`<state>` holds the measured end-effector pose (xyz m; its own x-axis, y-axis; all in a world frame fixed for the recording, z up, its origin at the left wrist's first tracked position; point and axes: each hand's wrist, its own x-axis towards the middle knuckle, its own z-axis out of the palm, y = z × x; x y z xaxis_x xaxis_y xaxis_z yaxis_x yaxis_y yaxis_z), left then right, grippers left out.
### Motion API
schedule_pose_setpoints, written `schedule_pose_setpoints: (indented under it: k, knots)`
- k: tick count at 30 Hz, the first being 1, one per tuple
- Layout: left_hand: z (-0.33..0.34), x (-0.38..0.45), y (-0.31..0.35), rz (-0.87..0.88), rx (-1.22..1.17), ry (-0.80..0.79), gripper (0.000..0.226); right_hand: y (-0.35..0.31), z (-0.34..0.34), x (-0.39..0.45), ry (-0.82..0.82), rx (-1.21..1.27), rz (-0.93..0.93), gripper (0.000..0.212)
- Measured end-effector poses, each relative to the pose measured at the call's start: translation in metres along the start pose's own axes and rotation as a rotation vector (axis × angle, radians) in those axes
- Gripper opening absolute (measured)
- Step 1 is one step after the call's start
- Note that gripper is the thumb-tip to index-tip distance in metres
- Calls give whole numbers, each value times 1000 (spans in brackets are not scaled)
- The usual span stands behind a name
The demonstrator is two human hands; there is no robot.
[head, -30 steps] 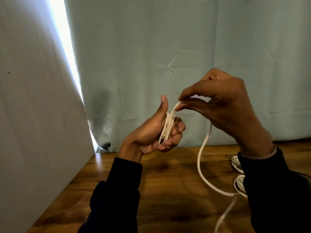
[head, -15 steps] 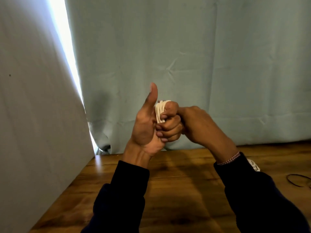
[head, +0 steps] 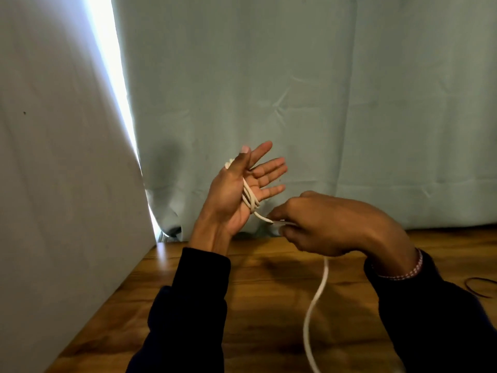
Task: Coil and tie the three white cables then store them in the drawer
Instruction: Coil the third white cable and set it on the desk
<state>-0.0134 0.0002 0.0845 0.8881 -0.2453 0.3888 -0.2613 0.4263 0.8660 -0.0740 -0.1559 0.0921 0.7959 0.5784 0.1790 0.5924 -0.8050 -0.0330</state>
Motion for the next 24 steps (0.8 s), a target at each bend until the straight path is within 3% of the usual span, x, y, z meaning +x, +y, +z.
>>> schedule_pose_setpoints:
  k: [7, 12, 18, 24]
  knots:
    - [7, -8, 2, -41, 73, -38, 60, 2, -17, -19, 465, 155, -247, 31]
    - [18, -16, 4, -79, 200, -169, 59, 11, -19, -11, 657, 78, -418, 32]
    - [10, -10, 0, -408, 222, -511, 111, 34, -21, -10, 929, -129, -412, 19]
    - [9, -10, 6, -467, 48, -755, 115, 52, -17, -3, 1091, -318, -394, 25]
